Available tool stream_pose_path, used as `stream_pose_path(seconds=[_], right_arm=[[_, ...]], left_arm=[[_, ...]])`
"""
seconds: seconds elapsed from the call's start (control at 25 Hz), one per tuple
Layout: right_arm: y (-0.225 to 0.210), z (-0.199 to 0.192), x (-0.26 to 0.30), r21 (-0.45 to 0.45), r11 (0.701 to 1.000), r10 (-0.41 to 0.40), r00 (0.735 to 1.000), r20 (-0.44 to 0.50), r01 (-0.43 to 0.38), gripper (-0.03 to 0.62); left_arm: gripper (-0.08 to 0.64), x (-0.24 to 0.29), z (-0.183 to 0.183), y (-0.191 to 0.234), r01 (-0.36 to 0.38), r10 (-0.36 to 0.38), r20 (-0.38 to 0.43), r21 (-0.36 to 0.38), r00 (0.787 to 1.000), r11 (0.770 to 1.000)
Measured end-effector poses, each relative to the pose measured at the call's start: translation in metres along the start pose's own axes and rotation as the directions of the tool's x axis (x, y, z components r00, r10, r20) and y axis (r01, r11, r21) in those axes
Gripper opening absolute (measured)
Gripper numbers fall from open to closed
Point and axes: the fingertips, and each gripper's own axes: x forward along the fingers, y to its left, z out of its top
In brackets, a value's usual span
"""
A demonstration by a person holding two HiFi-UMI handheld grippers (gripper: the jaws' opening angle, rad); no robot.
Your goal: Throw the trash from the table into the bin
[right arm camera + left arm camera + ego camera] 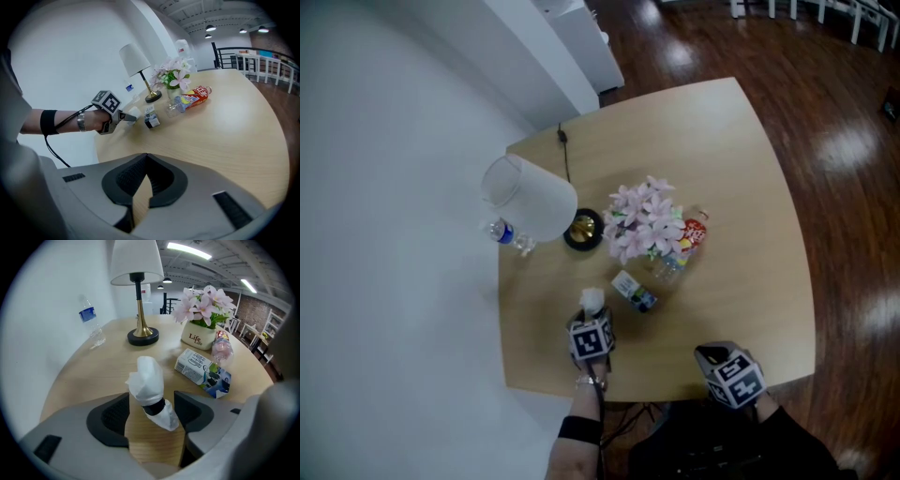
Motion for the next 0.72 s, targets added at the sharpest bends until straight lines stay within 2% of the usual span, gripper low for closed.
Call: stream_pose_path(seconds=[0.08, 0.28, 0.36, 0.52, 0.72], right_arm=[[-0.003, -0.002, -0.001, 0.002, 1.0, -0.002, 1.0, -0.002, 0.002, 0.006], [-0.006, -0.007, -0.003, 0.007, 1.0, -0.003, 1.0, -0.016, 0.003, 0.006], [-0.005, -0.007, -0.003, 0.011, 1.0, -0.004, 1.0, -0.016, 0.004, 0.006], [0.0, -0.004, -0.003, 0.002, 1.0, -0.001, 1.0, -0.008, 0.001, 0.006], [0.017, 0.0, 0.002, -0.044, 0.999, 0.013, 1.0, -0.013, -0.014, 0.006]], left_arm=[[0.253, 0.002, -0.002, -0.002, -0.004, 0.004, -0.002, 0.005, 1.0, 1.0], [0.22, -0.003, 0.0, 0.001, -0.025, 0.025, 0.008, -0.002, 1.0, 1.0], [0.16, -0.01, -0.001, 0.003, -0.028, 0.029, 0.016, -0.019, 0.999, 0.999], [0.156, -0.027, -0.009, -0.002, 0.017, -0.016, 0.036, -0.034, 0.999, 0.999], [0.152, -0.056, -0.024, -0.004, 0.062, -0.057, 0.098, -0.051, 0.994, 0.997]])
